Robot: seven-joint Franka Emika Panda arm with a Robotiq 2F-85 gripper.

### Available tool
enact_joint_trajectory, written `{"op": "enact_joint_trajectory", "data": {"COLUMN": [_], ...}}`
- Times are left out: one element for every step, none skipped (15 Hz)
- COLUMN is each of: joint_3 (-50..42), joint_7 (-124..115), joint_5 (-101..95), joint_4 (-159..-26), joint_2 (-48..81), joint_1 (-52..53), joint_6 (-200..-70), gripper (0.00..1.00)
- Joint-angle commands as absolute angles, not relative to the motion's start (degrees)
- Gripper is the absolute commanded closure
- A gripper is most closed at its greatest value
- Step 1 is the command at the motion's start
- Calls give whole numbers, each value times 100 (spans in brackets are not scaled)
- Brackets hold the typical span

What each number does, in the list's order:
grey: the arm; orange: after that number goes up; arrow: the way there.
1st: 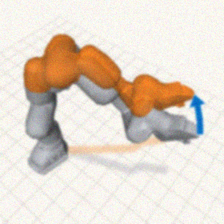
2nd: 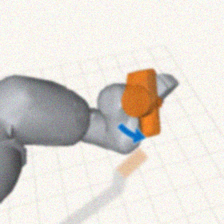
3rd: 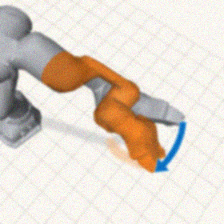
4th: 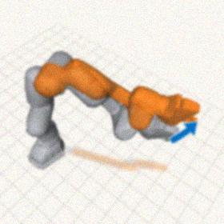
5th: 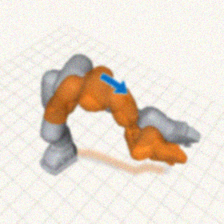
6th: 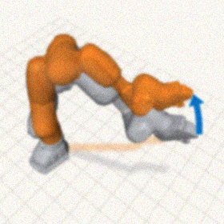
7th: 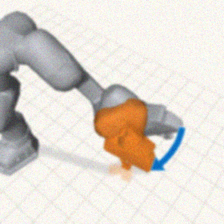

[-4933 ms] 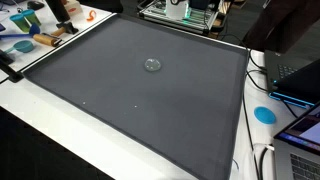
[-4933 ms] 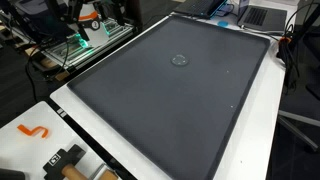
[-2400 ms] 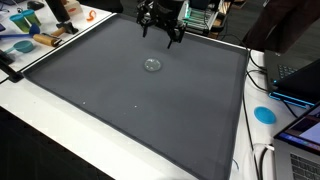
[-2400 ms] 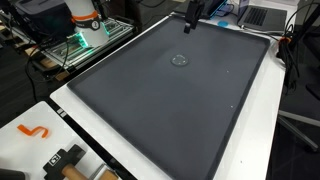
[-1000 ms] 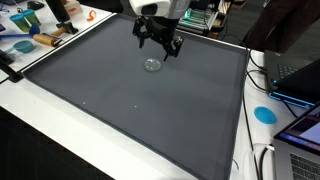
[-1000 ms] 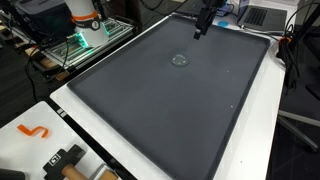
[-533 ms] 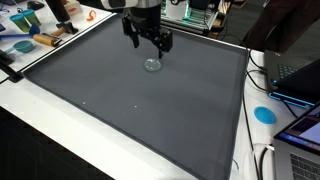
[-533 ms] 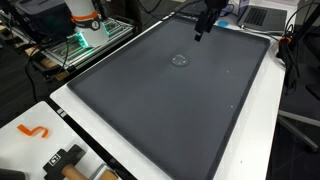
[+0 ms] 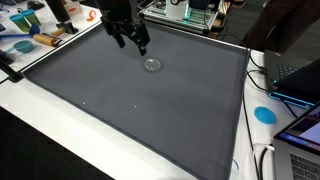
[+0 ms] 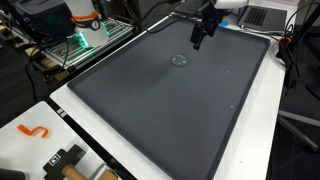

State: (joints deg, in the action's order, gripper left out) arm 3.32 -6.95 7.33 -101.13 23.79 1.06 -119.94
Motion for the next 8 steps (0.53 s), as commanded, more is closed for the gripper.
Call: {"op": "enact_joint_trajectory", "data": {"joint_3": [334,340,356,362,372,380,376,370], "joint_7": [-134,-23,112,216,329,450,531,642], "joint_5": [1240,1393,1536,1692,1843,2008,2139,2255], "joint_4": [-10448,-10506,-10568,-10639,-10691,-10767,-10815,-10894], "joint_2": [2294,2283,2276,2264,2254,2236,2226,2197], "joint_1": [-154,-233,-304,-380,-443,-518,-567,-621], "joint_6": [-12512,-12621,-12705,-12745,-12771,-12785,-12796,-12819], "gripper": [0,0,0,0,0,0,0,0]}}
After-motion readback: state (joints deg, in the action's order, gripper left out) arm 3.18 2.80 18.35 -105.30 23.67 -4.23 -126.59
